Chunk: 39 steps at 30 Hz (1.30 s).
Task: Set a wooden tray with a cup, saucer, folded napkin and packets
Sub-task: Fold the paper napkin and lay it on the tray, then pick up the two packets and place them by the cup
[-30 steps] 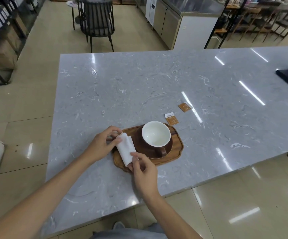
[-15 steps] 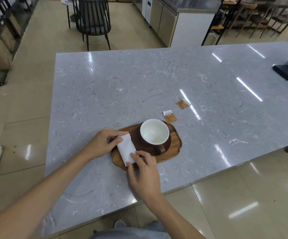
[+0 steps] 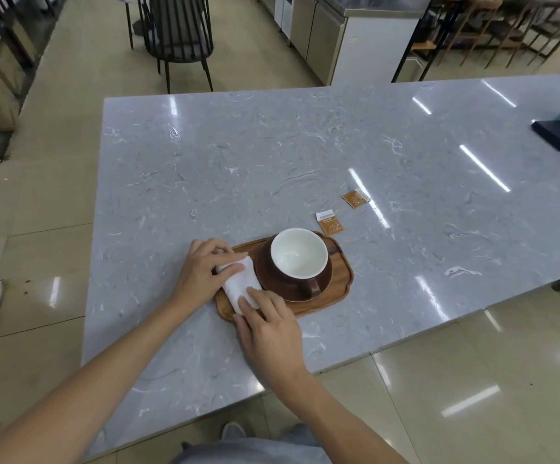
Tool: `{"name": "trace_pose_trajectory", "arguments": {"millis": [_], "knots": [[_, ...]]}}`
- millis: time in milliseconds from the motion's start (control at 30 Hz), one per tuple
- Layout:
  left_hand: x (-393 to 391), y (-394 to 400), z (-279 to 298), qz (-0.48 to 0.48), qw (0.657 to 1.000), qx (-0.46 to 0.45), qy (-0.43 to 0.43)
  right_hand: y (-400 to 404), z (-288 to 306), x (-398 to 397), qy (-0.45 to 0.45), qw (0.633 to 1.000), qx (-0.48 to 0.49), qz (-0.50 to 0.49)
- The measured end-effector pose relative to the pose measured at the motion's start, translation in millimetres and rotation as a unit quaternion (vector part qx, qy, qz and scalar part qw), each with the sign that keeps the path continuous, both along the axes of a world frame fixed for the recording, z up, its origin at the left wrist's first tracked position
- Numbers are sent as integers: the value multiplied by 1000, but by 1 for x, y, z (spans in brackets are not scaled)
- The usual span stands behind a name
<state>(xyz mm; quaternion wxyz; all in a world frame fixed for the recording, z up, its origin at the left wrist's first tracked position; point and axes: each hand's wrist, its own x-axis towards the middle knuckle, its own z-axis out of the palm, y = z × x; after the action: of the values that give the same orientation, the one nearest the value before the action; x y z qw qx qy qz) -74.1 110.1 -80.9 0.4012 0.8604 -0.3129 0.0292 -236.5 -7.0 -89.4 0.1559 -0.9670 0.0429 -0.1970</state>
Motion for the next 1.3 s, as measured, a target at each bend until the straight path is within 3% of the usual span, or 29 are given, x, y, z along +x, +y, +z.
{"name": "trace_pose_trajectory", "arguments": {"millis": [200,400,667,967,1167,1300], "knots": [[7,-7,1,17,1000,23,7,3,-1,3,-3,999,-41,-24],[5,-10,-1,33,996,8,78,2,1,7,5,999,-18,-26],[7,-3,17,-9,1000,5,18,-23,31,0,-49,994,99,11],[26,-26,69,-35,998,-4,-43,-83,97,23,-137,986,90,1],[44,-72,89,-38,997,61,-2,-160,110,45,-73,990,105,-57],[60,-108,87,-19,996,71,56,-220,97,68,23,984,153,-86]]}}
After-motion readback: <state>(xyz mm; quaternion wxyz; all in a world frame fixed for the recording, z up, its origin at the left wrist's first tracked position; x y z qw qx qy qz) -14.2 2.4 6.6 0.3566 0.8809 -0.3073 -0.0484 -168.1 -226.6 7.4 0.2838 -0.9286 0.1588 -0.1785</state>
